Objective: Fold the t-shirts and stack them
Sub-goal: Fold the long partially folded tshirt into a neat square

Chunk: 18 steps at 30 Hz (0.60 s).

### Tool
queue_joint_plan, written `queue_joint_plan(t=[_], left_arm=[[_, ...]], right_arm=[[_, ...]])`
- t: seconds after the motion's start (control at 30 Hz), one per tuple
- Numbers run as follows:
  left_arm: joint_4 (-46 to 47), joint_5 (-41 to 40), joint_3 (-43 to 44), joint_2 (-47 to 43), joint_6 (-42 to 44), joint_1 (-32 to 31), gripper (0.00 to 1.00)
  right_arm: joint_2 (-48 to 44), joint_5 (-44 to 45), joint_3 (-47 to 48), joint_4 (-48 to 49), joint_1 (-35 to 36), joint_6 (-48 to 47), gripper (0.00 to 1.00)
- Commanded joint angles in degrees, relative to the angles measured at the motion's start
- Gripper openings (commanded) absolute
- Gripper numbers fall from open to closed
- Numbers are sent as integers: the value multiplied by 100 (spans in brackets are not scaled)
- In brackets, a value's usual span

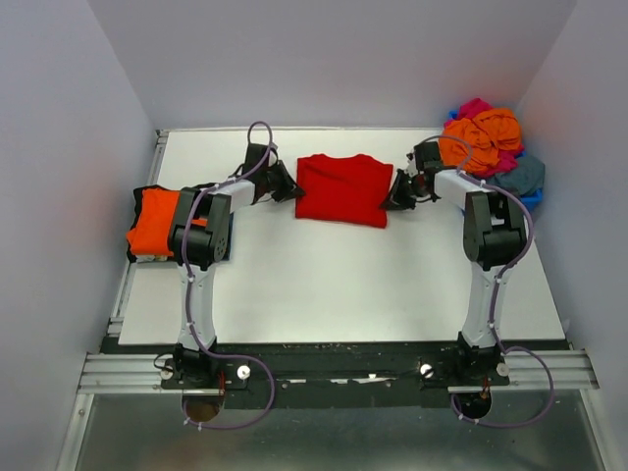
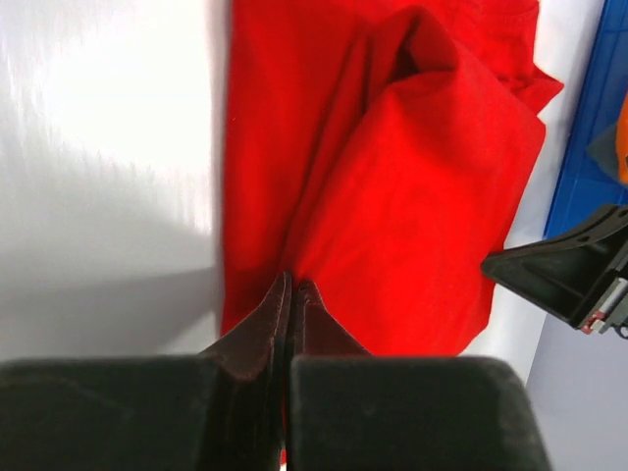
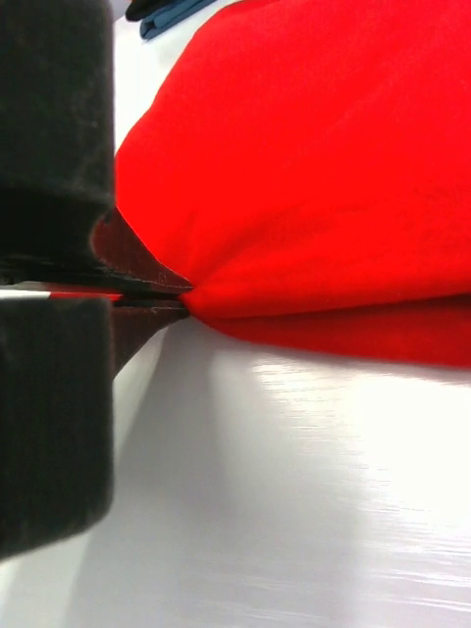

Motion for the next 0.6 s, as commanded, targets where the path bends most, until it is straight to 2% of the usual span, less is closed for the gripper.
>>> queue_joint_plan(t=[0.0,0.23,0.37,0.43,0.5,0.53,0.57], left_arm=[[794,257,-1031,-560,-190,-39,0],[1534,-129,-3491,-2247,-261,-275,0],[1341,-568,-4827,-3459,-164,-609,0],[1332,-683,-5503,-4074,-190,-680,1],[1140,-762,-5988,-4611,-138,-715,9],[991,-789,-6182,-4884,-120,-733,20],[806,-815,-6297,-5113,-94,-751,46]], right_arm=[[-475,30,-612,19,176,-103,1],[-2284,-57,-3203,1003,466,257,1],[-3478,-5,-4627,1083,686,345,1],[-4129,134,-5103,944,686,363,6],[-4718,372,-5332,654,686,284,22],[-4921,442,-5377,531,686,231,36],[-5089,495,-5377,416,686,187,47]])
